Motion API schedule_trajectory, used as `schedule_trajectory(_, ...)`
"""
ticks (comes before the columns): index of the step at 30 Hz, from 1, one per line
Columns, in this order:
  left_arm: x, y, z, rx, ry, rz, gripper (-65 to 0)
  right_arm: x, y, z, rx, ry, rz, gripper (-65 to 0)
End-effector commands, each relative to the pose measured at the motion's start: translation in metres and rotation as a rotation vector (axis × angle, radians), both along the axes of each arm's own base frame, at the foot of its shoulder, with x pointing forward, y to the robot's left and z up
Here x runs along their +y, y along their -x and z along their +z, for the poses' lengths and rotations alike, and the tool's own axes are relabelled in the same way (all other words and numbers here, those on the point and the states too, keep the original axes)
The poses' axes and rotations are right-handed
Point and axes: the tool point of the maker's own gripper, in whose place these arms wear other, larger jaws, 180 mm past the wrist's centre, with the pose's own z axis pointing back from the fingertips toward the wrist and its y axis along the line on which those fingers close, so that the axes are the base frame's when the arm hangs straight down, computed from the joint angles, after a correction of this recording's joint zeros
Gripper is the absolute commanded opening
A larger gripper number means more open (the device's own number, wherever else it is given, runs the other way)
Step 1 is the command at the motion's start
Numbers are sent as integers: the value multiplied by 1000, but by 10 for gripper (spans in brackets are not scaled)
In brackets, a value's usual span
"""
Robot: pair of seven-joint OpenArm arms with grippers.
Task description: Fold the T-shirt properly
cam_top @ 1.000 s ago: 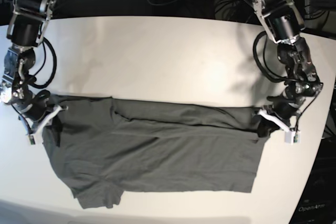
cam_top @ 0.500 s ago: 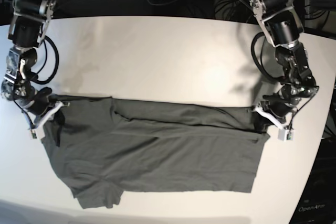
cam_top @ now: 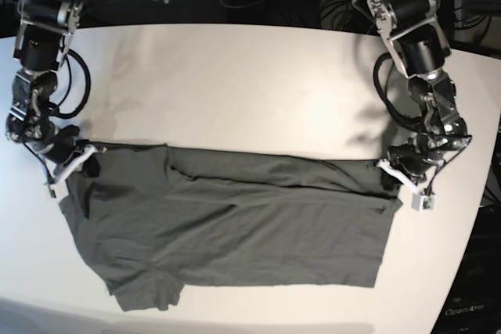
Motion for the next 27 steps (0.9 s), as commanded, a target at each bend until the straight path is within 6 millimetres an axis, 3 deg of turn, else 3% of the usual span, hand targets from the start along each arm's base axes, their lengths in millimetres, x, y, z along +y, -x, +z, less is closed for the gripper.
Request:
schedule_trajectory(1,4,-18,23,-77,1,4,-627,-9,-6,12,-25,22,12,-643)
schedule_trajectory(9,4,-8,3,-9,-28,-15,-627,-11,9,0,12,25,12,-643)
schedule_trajectory(20,11,0,-7,37,-71,-17,-627,-10,38,-22,73,19,8,-643)
schedule_trajectory(27,24,25,-19,77,-114,-21,-627,-11,59,-36,116,17,6,-643)
